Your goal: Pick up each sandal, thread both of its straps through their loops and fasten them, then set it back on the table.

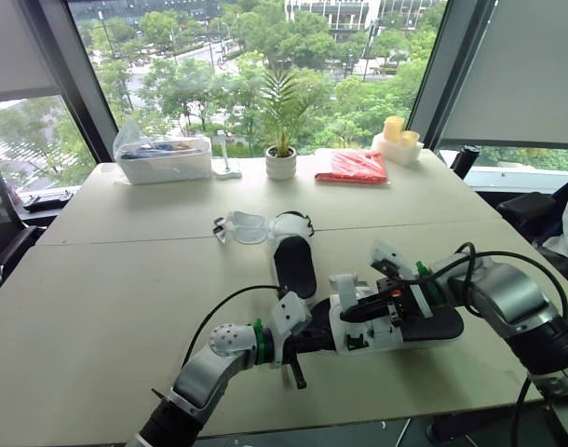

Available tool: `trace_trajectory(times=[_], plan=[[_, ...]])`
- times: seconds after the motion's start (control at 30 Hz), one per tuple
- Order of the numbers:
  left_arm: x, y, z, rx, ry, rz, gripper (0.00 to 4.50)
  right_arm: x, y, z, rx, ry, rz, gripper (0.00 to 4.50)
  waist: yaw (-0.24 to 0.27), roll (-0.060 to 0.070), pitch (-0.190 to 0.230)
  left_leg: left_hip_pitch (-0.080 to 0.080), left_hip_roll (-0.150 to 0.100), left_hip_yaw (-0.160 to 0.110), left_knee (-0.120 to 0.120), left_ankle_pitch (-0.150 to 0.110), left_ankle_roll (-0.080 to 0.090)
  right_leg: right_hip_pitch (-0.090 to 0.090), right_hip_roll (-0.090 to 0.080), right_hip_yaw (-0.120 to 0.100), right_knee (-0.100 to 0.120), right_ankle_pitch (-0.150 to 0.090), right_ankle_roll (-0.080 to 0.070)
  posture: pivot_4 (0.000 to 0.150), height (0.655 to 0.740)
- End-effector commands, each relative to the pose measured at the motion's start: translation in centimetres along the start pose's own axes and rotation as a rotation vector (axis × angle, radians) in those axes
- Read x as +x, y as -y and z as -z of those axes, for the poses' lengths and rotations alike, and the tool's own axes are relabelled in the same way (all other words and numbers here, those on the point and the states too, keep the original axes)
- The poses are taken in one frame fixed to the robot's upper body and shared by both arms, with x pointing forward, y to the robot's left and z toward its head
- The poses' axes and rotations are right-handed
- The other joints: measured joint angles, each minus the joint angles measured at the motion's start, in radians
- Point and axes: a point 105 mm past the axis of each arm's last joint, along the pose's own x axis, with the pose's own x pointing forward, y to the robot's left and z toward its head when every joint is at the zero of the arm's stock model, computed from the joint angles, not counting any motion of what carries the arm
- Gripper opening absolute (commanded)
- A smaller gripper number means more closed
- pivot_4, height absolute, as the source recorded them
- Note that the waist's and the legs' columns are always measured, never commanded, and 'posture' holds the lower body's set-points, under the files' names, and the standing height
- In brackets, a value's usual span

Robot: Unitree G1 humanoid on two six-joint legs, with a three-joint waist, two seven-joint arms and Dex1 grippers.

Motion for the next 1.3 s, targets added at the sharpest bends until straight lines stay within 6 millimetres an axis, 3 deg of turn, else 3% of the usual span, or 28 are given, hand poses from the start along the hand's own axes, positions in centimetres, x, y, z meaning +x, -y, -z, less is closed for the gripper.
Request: trace_trajectory(times=[0.03, 0.5, 0.9, 1.3], plan=[[-0.4, -0.2, 1.4, -0.038, -0.050, -0.024, 0.00, 0.3, -0.8, 0.1, -0.051, -0.034, -0.048, 0.08, 0.000, 0.000, 0.000, 0.000, 0.000, 0.000, 0.000, 0.000, 0.000, 0.000, 0.000, 0.000, 0.000, 0.000, 0.000, 0.150, 0.7400], [-0.4, -0.2, 1.3, -0.046, -0.047, -0.033, 0.00, 0.0, -0.7, 0.3, -0.201, -0.125, -0.111, 0.08, 0.000, 0.000, 0.000, 0.000, 0.000, 0.000, 0.000, 0.000, 0.000, 0.000, 0.000, 0.000, 0.000, 0.000, 0.000, 0.150, 0.7400], [-0.4, -0.1, 1.3, -0.051, -0.044, -0.035, 0.00, 0.0, -2.1, -1.6, -0.169, -0.060, -0.177, 0.08, 0.000, 0.000, 0.000, 0.000, 0.000, 0.000, 0.000, 0.000, 0.000, 0.000, 0.000, 0.000, 0.000, 0.000, 0.000, 0.150, 0.7400], [-0.4, -0.2, 1.3, -0.053, -0.042, -0.041, 0.00, 0.4, -2.2, 0.2, -0.178, -0.153, -0.182, 0.08, 0.000, 0.000, 0.000, 0.000, 0.000, 0.000, 0.001, 0.000, 0.000, 0.000, 0.000, 0.000, 0.000, 0.000, 0.000, 0.150, 0.7400]])
